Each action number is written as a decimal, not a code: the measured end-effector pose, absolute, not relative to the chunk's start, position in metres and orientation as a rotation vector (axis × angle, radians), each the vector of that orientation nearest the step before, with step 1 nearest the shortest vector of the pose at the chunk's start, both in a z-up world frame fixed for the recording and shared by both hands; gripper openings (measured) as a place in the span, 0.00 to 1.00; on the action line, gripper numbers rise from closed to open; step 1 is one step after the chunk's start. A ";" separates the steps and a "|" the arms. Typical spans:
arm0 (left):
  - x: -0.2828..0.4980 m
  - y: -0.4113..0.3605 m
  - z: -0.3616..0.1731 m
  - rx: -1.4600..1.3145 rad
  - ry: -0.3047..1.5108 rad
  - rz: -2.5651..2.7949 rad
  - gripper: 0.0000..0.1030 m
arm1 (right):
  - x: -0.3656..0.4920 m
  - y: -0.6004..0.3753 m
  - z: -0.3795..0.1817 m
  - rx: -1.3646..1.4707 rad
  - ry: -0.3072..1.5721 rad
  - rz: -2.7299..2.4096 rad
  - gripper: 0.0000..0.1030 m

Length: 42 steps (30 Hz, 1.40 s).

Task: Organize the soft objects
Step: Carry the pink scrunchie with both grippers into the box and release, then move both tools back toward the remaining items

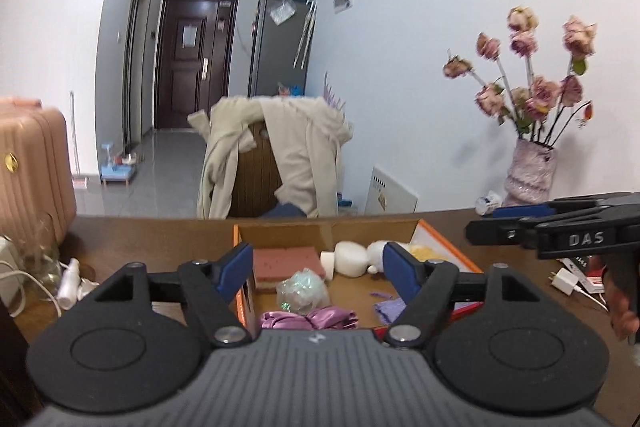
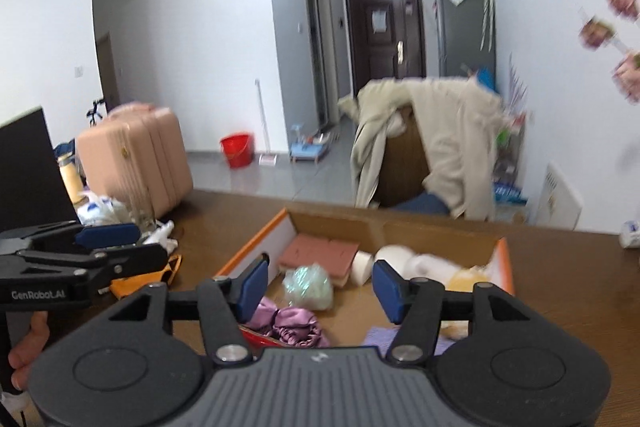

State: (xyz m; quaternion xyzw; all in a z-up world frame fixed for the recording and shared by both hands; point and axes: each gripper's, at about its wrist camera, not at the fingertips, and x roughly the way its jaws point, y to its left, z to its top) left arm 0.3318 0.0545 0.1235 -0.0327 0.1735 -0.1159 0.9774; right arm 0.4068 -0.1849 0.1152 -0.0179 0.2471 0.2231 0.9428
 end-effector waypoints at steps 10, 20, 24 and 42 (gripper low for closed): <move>0.234 0.034 0.119 0.012 0.276 -0.201 0.86 | 0.302 -0.224 0.122 -0.076 0.334 0.373 0.73; 0.143 0.030 0.079 0.062 0.256 -0.159 0.95 | 0.197 -0.226 0.077 -0.134 0.235 0.332 0.89; 0.127 0.038 0.064 -0.011 0.290 -0.168 0.96 | 0.165 -0.224 0.052 -0.095 0.270 0.351 0.90; 0.190 0.047 0.028 -0.087 0.456 -0.180 0.94 | 0.190 -0.212 0.013 -0.042 0.429 0.347 0.86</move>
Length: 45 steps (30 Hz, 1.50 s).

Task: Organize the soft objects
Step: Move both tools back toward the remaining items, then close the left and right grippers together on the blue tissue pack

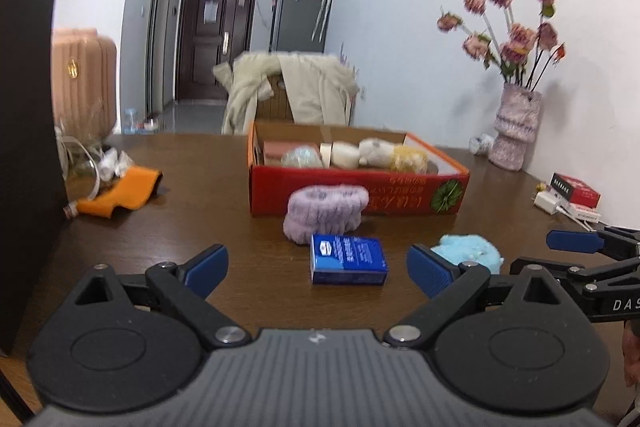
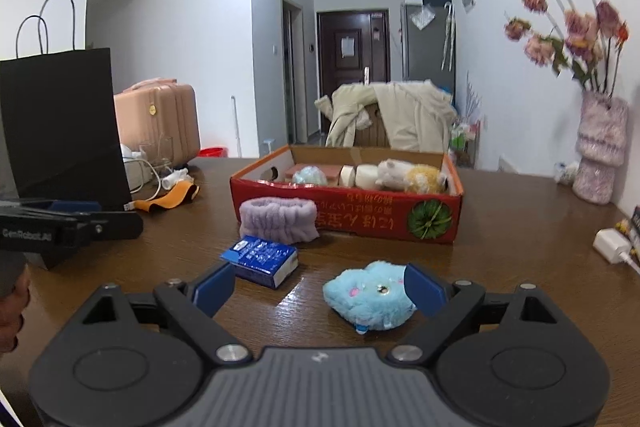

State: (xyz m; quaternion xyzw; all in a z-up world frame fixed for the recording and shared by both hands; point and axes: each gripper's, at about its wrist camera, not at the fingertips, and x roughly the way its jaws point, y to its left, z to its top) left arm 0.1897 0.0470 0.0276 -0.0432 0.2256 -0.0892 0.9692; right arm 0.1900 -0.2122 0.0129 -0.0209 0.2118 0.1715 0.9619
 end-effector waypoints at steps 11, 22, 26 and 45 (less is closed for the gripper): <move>0.295 0.047 -0.011 -0.173 0.688 -0.262 0.42 | 0.279 -0.190 -0.018 0.129 0.631 0.439 0.46; 0.330 0.059 -0.039 -0.353 0.745 -0.339 0.31 | 0.343 -0.163 -0.056 0.265 0.709 0.500 0.24; 0.331 0.062 -0.042 -0.375 0.738 -0.349 0.32 | 0.345 -0.168 -0.061 0.294 0.698 0.519 0.24; 0.269 0.028 0.014 -0.309 0.597 -0.401 0.30 | 0.289 -0.185 -0.015 0.271 0.578 0.485 0.24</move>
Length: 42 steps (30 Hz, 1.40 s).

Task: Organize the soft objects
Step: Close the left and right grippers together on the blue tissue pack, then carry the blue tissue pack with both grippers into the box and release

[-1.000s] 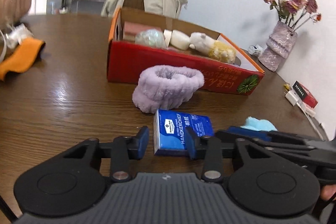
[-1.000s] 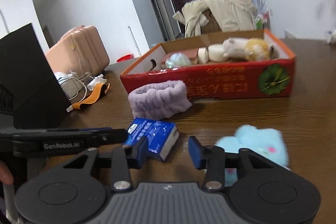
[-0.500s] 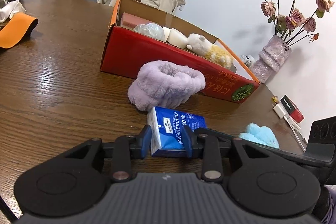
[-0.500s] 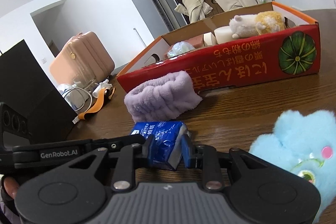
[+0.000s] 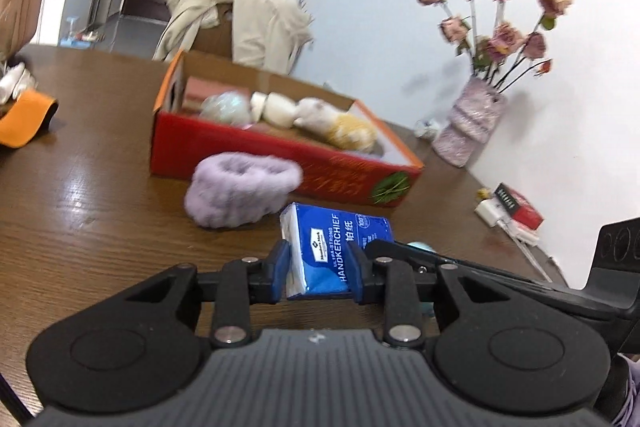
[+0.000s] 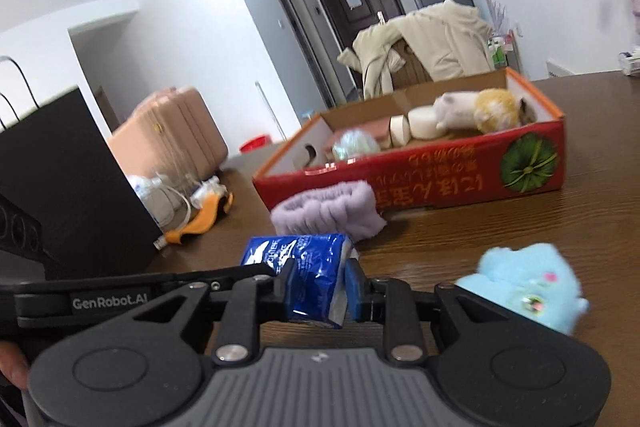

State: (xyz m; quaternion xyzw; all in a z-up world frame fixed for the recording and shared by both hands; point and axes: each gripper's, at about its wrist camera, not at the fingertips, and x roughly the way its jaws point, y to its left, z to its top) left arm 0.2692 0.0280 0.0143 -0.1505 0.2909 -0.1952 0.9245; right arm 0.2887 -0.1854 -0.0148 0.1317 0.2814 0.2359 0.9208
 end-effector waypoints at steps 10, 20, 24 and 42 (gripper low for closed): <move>0.355 0.004 0.071 -0.388 0.549 -0.461 0.30 | 0.311 -0.212 0.048 0.194 0.451 0.449 0.24; 0.544 0.007 0.037 -0.467 0.786 -0.377 0.29 | 0.513 -0.207 0.062 0.161 0.663 0.391 0.24; 0.581 0.012 0.010 -0.454 0.881 -0.327 0.29 | 0.575 -0.195 0.030 0.159 0.788 0.358 0.23; 0.529 0.027 0.057 -0.282 0.785 -0.288 0.54 | 0.582 -0.195 0.020 0.167 0.809 0.354 0.34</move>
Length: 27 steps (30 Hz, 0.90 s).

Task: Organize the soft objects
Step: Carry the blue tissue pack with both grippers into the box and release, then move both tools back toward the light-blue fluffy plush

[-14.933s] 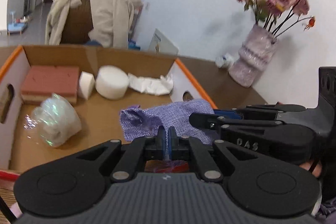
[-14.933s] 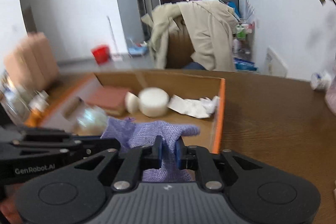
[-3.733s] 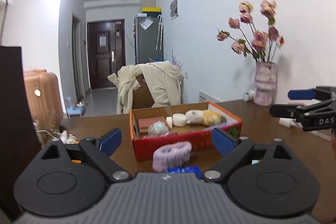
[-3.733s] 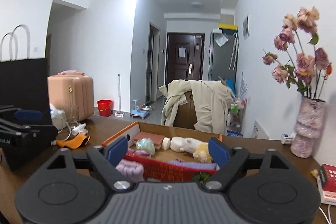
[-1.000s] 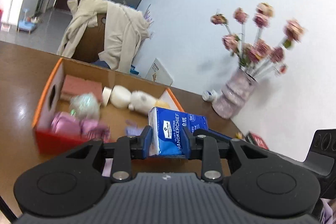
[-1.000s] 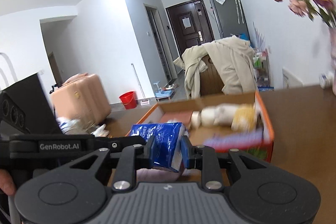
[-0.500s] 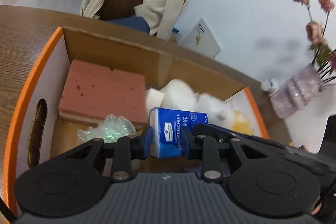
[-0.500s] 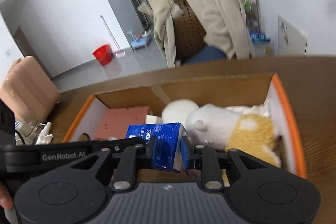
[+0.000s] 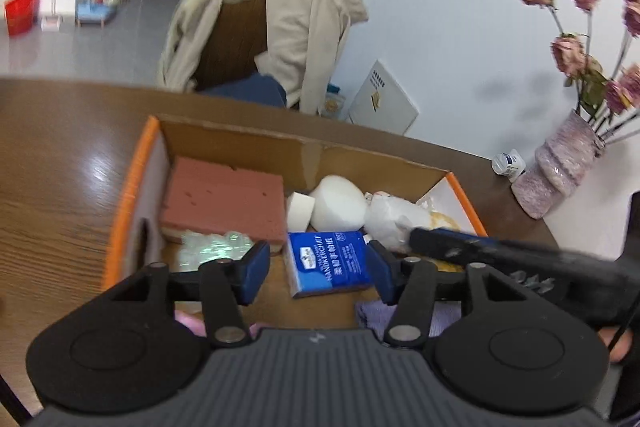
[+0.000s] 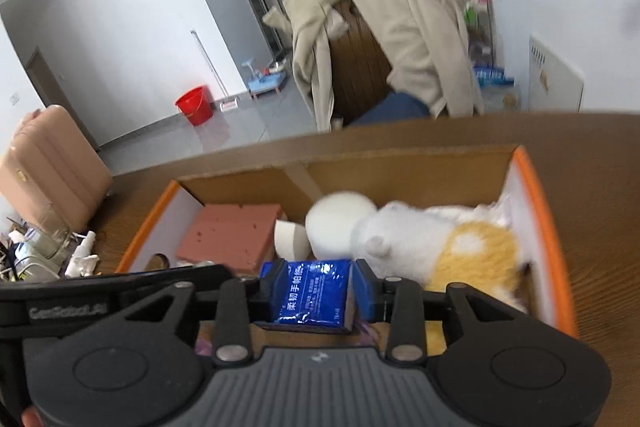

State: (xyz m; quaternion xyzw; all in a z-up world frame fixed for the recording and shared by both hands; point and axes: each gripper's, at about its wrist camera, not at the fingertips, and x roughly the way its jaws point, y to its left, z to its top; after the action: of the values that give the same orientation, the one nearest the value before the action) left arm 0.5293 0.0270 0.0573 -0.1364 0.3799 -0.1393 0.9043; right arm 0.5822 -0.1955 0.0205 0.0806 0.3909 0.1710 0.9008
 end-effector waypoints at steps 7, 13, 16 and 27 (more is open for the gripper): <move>0.447 0.045 0.114 -0.187 0.660 -0.263 0.65 | 0.508 -0.225 0.093 0.102 0.679 0.360 0.45; 0.355 0.043 0.141 -0.132 0.509 -0.224 0.79 | 0.434 -0.240 0.136 0.035 0.573 0.385 0.54; 0.308 0.034 0.133 -0.096 0.444 -0.199 0.86 | 0.392 -0.242 0.138 0.006 0.518 0.387 0.57; 0.199 0.010 0.063 -0.004 0.435 -0.184 0.96 | 0.244 -0.248 0.075 -0.020 0.383 0.408 0.63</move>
State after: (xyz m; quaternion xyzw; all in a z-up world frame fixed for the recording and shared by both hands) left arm 0.1995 0.0104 0.0626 -0.0018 0.2153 -0.0911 0.9723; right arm 0.2441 -0.2477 0.0747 -0.0099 0.1889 0.2015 0.9611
